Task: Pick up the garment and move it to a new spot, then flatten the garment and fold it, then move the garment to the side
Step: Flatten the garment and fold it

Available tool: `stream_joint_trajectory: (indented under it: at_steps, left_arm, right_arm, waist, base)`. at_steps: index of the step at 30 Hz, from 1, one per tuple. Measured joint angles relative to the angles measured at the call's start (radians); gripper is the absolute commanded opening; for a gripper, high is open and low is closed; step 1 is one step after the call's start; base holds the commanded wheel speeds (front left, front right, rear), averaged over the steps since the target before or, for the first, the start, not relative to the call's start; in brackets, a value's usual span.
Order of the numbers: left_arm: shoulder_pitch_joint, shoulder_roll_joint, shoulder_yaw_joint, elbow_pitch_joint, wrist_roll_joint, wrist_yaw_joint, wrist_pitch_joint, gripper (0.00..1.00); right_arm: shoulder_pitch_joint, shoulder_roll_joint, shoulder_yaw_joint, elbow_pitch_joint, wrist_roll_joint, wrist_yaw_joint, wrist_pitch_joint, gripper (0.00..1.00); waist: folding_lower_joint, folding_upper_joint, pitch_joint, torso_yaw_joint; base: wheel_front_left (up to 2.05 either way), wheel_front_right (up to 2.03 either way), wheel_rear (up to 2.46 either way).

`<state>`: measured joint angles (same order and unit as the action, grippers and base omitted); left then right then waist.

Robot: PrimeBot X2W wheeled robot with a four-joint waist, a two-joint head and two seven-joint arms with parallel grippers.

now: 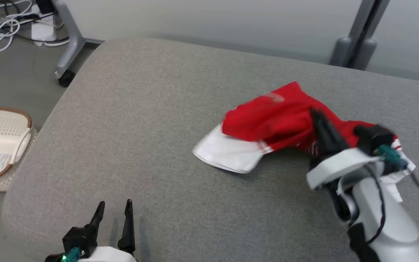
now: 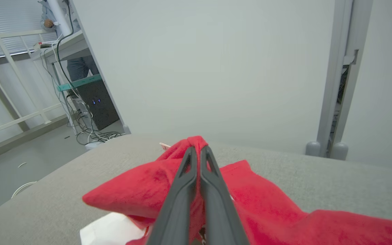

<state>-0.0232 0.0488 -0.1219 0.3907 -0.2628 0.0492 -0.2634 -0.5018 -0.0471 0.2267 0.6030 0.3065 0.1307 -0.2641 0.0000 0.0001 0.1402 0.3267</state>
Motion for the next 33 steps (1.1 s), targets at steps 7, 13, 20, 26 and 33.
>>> stream_joint_trajectory:
  at_steps: [7,13,20,26,33]
  left_arm:
    - [0.009,0.000,-0.013,0.019,0.005,-0.013,0.000,1.00]
    - [0.010,-0.001,-0.054,0.030,-0.013,-0.022,0.000,1.00]
    - [0.005,0.000,-0.105,0.053,-0.037,-0.027,0.000,1.00]
    - [0.007,0.001,-0.101,0.069,-0.034,-0.031,0.000,1.00]
    - [0.016,0.000,-0.072,0.056,-0.020,-0.031,0.000,1.00]
  right_arm:
    - [-0.114,-0.072,-0.104,-0.158,-0.146,0.000,0.000,0.00]
    - [-0.229,-0.132,-0.059,-0.135,-0.193,0.000,0.000,0.00]
    - [-0.255,-0.044,0.111,0.048,-0.175,0.000,0.000,0.00]
    - [-0.167,-0.008,0.194,0.192,-0.075,0.000,0.000,1.00]
    - [-0.062,-0.003,0.172,0.162,-0.031,0.000,0.000,1.00]
  waist:
    - [0.0000,0.0000,-0.057,-0.046]
    - [0.0000,0.0000,-0.071,-0.040]
    - [0.0000,0.0000,-0.051,0.031]
    - [0.0000,0.0000,-0.041,0.085]
    - [0.0000,0.0000,-0.050,0.037]
  base:
    - [0.00,0.00,0.00]
    - [0.00,0.00,0.00]
    - [0.00,0.00,0.00]
    - [0.00,0.00,0.00]
    - [0.00,0.00,0.00]
